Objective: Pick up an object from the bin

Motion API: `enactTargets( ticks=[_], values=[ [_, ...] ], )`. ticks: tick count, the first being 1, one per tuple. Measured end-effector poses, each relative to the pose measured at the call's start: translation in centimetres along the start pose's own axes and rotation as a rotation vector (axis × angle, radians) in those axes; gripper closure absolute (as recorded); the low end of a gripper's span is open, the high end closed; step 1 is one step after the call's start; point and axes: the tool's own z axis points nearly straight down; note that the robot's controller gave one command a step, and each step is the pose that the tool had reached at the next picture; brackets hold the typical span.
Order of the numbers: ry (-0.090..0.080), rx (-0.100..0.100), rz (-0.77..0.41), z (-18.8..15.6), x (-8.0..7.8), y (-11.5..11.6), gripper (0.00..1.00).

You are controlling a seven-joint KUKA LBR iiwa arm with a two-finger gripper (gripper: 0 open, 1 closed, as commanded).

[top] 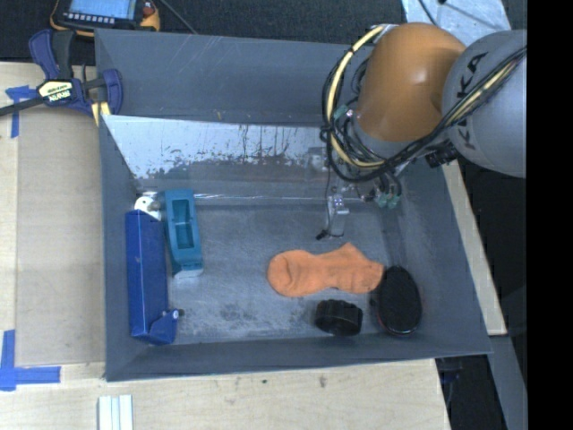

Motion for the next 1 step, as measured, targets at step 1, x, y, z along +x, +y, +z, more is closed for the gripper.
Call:
enactTargets(
  ticks=[1],
  values=[
    [0.004,0.001,0.018,2.39,0.89,-1.52,0.0]
  ],
)
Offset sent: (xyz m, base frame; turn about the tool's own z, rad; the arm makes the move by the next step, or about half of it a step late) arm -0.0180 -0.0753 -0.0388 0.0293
